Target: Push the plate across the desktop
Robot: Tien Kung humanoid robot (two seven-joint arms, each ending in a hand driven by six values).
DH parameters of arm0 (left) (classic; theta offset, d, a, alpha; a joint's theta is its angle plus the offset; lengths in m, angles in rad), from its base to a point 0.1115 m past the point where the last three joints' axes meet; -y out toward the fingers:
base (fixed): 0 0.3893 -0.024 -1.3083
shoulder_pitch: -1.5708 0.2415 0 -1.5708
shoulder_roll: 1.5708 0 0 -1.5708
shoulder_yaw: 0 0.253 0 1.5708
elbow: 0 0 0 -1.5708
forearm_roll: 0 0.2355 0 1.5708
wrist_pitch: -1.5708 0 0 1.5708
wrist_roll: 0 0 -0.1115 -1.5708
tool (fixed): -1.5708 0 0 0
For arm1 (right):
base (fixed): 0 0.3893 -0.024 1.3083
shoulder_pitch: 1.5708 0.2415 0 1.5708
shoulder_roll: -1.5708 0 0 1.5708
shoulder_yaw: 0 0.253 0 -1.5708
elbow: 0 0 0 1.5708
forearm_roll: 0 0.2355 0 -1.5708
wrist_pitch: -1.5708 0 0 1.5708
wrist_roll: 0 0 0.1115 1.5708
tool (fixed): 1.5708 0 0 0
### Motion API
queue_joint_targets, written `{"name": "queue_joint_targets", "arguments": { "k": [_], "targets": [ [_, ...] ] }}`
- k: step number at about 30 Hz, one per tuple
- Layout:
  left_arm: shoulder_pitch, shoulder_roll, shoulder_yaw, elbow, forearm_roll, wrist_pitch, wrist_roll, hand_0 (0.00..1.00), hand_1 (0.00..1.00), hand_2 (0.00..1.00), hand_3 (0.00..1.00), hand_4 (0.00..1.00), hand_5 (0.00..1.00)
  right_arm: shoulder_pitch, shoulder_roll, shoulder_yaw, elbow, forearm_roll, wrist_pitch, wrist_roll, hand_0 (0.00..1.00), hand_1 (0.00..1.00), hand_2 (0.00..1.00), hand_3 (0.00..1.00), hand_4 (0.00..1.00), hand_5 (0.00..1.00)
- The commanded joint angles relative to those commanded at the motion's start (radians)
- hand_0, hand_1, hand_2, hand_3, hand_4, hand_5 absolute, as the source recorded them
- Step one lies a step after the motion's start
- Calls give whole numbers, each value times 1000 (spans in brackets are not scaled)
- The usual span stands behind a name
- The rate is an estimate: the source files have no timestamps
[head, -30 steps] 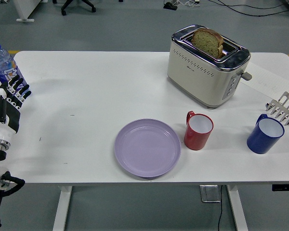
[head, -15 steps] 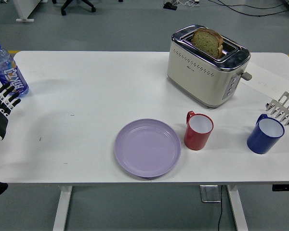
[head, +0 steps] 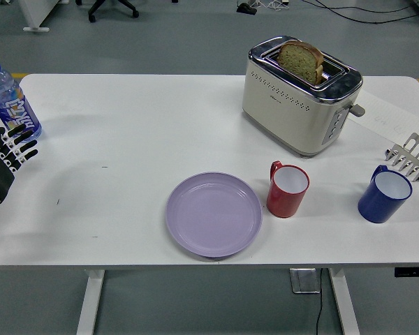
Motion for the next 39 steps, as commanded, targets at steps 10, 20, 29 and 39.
{"name": "queue_joint_targets", "arguments": {
  "k": [10,20,29,39],
  "targets": [
    [-9,-4,-18,-1,1,9,-24,816,828,847,810,484,998,1,-1,-2,0,0,1,1,608,545,627,627,135,356],
    [-12,-9,-18,9,2,16,-34,815,828,846,808,484,998,2,-1,-1,0,-2,1,1,607,545,627,627,135,356],
    [-12,-11,-11,19,1,21,-42,815,827,843,806,489,998,0,-1,-1,0,-3,1,0,608,544,625,627,134,358],
    [-14,-14,-2,23,1,26,-51,815,827,840,804,492,998,-2,0,0,0,-2,0,-1,608,544,626,629,134,356]
  ]
}}
